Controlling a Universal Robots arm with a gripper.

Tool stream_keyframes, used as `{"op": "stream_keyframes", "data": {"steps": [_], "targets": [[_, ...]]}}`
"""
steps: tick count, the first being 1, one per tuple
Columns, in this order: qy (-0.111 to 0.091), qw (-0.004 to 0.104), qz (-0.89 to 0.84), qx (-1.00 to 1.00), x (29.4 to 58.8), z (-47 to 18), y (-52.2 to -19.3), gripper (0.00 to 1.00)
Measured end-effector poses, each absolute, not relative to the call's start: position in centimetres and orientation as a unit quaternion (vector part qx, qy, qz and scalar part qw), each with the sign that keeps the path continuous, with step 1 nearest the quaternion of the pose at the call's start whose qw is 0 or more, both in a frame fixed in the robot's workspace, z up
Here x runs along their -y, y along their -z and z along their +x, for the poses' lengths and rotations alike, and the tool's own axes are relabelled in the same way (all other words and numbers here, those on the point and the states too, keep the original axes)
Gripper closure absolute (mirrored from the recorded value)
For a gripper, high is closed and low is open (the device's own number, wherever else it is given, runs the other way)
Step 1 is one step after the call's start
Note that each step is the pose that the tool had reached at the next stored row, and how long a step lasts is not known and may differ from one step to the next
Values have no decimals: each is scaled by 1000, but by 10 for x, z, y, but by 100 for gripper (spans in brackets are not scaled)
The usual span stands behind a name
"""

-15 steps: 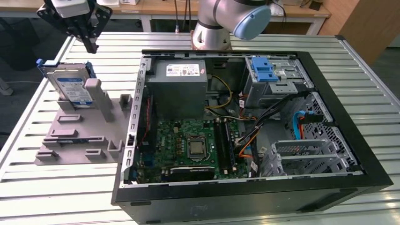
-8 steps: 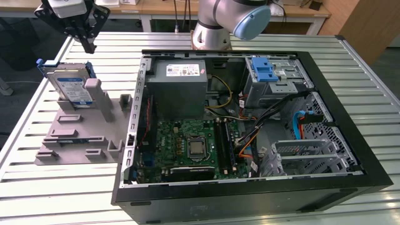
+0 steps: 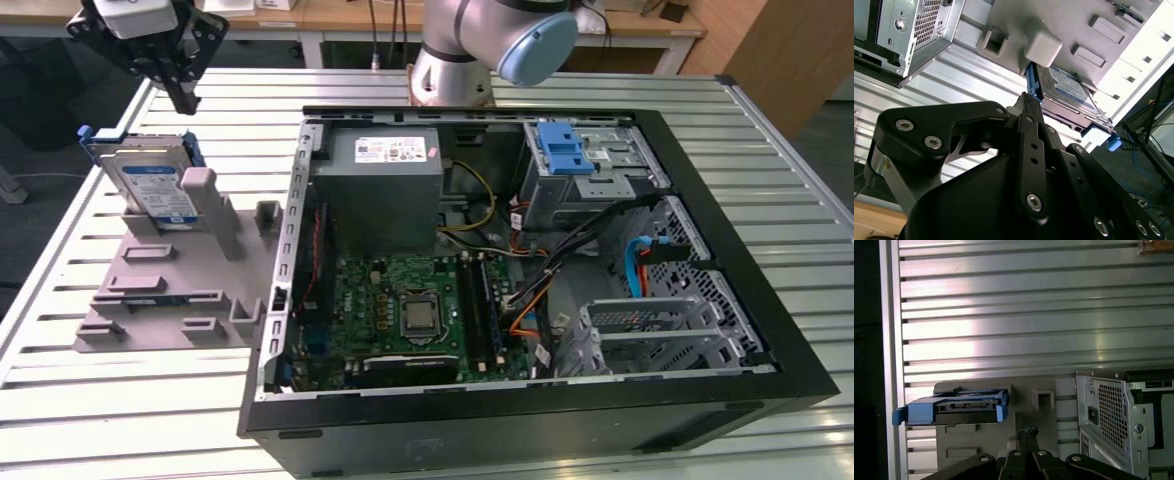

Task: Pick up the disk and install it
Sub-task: 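Reach for the disk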

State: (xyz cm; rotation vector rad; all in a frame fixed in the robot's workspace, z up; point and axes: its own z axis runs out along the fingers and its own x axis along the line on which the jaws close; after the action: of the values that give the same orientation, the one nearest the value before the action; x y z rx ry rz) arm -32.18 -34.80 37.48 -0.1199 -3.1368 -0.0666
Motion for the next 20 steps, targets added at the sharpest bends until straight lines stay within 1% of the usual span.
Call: {"op": "stream_keyframes", "data": {"steps": [20], "targets": [[21,1,-38,999,346,-338,-373,89]]}}
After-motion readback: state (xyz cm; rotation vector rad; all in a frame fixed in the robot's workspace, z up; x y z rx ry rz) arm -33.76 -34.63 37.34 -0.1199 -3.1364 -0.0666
